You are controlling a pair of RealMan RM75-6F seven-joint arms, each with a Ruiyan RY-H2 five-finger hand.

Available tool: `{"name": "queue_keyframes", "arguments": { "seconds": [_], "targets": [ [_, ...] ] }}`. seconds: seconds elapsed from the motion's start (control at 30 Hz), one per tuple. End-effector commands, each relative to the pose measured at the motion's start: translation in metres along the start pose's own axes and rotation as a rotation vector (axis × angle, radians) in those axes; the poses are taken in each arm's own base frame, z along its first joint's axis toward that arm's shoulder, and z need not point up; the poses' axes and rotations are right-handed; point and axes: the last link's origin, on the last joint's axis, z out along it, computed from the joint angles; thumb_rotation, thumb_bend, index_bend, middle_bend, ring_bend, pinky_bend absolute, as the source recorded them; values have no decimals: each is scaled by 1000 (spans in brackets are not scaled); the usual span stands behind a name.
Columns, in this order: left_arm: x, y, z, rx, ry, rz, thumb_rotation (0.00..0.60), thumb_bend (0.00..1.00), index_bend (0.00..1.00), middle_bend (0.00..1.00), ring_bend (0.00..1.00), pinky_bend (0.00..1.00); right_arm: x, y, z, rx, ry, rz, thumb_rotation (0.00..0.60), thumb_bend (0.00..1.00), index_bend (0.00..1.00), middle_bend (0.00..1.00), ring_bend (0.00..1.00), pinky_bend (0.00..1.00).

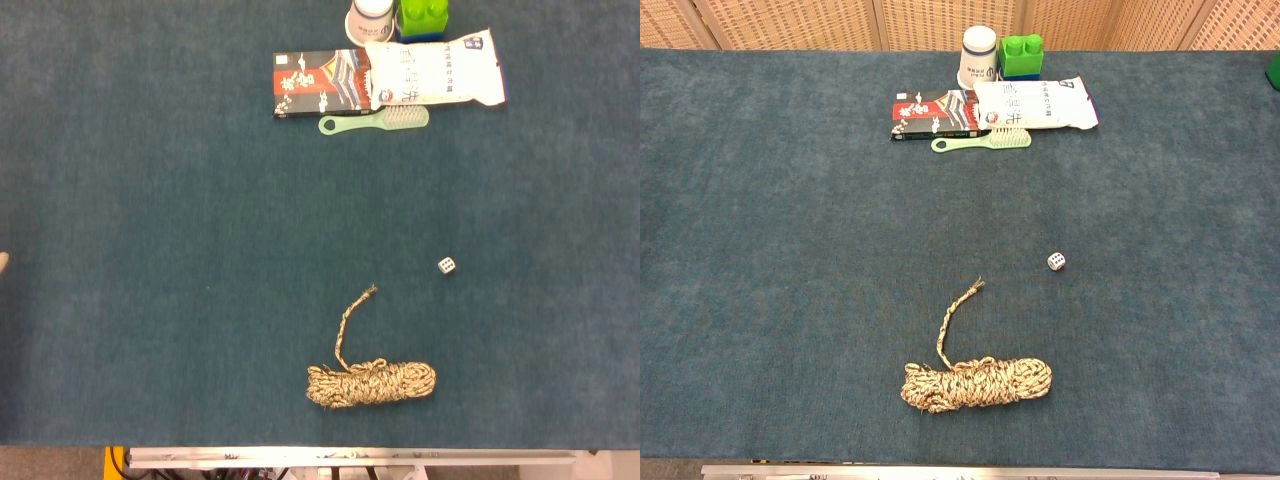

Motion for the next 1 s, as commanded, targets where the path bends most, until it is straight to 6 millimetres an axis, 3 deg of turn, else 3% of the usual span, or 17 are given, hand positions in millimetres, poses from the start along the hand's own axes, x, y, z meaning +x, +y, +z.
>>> {"name": "queue_keyframes", "arguments": {
  "seconds": [0.03, 0.43, 0.83, 1.0],
  "targets": [
    [-1, -3, 2, 15, -3, 14, 600, 139, 511, 373, 294, 442, -1, -1, 1, 7, -6, -4, 600, 1000, 397, 362, 370, 559],
    [2, -18, 2, 40, 8, 49, 600, 139, 501, 372, 294, 442, -16, -15, 23, 106, -135, -32, 600, 1000, 397, 385, 370, 558],
    [8, -43, -2, 40, -6, 99, 600, 139, 501, 368, 294, 450, -24, -74, 73, 316, -351, -98, 600, 1000, 398, 493, 450, 563],
    [7, -52, -7, 37, -17, 103, 600, 139, 501, 367, 294, 450, -32, -100, 83, 386, -453, -133, 600, 1000, 397, 518, 519, 638]
  ]
}}
